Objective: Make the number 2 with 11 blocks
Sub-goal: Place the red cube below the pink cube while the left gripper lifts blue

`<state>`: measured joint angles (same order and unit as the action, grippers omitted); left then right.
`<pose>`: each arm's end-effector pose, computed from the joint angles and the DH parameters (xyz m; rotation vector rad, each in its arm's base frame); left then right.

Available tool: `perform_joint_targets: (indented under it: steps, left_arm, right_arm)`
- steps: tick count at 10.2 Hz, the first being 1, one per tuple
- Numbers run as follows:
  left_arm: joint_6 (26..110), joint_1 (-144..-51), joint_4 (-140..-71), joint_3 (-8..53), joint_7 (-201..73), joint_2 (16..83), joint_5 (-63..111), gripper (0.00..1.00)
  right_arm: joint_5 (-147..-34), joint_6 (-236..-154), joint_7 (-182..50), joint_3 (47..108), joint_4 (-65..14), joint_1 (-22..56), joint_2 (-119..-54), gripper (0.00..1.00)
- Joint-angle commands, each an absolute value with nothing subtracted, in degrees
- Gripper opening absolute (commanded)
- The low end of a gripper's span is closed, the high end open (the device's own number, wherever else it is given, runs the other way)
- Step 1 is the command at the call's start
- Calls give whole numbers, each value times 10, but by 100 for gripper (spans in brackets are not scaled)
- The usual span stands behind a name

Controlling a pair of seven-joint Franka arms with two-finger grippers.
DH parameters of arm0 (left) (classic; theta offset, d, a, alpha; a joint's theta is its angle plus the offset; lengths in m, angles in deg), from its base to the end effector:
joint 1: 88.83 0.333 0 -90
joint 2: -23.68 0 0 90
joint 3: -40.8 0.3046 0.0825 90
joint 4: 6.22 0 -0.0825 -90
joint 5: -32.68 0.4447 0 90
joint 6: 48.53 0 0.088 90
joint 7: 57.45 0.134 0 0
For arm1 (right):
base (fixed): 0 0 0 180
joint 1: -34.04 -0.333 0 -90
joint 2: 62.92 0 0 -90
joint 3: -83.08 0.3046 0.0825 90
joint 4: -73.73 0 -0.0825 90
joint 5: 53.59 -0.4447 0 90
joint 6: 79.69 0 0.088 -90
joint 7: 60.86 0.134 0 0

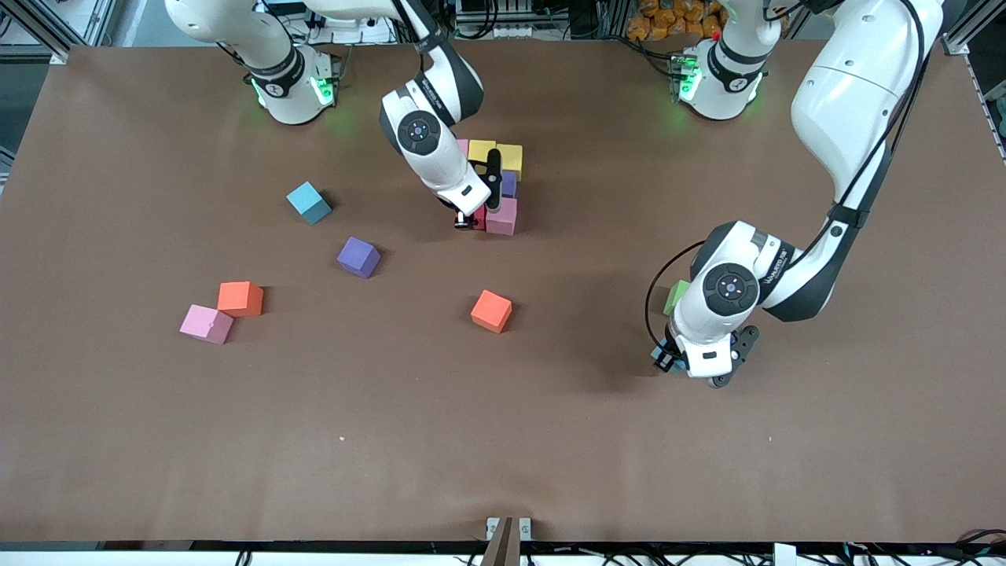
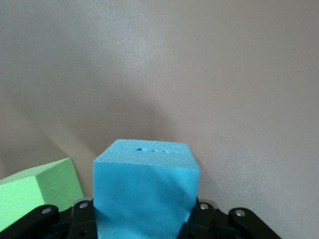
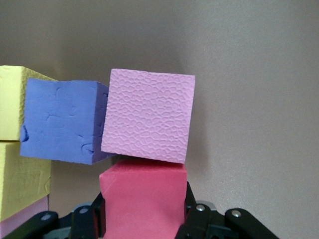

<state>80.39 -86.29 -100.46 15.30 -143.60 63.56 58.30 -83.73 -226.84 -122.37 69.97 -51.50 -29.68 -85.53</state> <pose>0.6817 -0.2441 0.1622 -2.7874 -1.3595 -0.0786 0.3804 0.4489 0.1211 -2.1240 -2.0416 -0.0494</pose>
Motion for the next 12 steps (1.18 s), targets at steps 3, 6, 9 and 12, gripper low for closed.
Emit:
perform_joint_targets:
  steps: [3,6,9,12]
  left_arm:
    - [794,-863,-1011,149,-1460,623,592,22]
    - [794,-863,-1011,148,-1462,623,592,22]
    - [794,-864,-1011,147,-1467,623,592,22]
    - [794,-864,-1011,147,-1467,623,592,22]
  right_arm:
    - [-851,-2293,-1228,697,-525,-304,-855,43]
    - [-858,-2293,-1226,698,-525,-304,-855,63]
    - [-877,-2292,-1226,698,-527,-305,-855,77]
    - [-877,-2283,-1226,697,-531,-305,-839,77]
